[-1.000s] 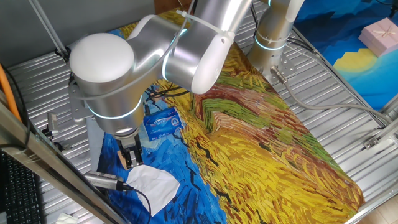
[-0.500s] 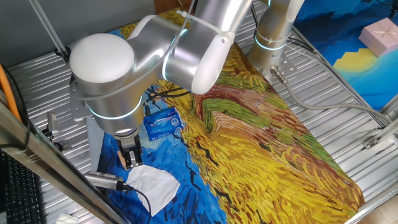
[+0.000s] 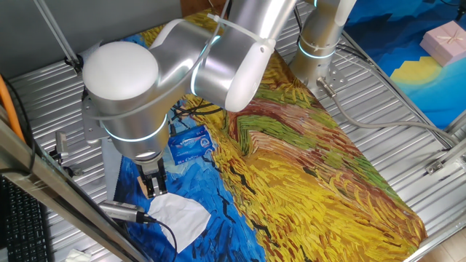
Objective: Pull out a napkin
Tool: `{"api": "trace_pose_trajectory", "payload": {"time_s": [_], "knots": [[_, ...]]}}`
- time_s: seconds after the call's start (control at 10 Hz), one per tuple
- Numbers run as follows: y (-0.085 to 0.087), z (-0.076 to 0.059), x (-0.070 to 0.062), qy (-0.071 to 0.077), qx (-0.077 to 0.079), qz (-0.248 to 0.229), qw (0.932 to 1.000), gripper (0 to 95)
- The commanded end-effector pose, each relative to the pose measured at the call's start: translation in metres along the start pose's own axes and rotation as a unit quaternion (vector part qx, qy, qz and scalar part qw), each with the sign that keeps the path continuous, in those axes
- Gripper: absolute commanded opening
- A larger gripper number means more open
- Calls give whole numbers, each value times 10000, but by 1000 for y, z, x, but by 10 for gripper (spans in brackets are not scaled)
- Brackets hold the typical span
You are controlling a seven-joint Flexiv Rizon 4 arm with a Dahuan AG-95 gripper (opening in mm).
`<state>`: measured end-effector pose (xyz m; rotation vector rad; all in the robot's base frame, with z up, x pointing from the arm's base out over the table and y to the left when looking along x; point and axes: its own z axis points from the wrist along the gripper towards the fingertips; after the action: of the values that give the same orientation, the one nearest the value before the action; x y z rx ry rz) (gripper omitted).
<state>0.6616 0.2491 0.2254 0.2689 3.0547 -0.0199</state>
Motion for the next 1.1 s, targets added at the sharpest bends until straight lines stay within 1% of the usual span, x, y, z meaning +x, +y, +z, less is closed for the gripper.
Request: {"api": "trace_pose_trajectory", "payload": {"time_s": [0.1,1.1], "knots": [[0,0,0,1,-10,9,10000,0],[0,0,0,5,-20,-47,10000,0]]}}
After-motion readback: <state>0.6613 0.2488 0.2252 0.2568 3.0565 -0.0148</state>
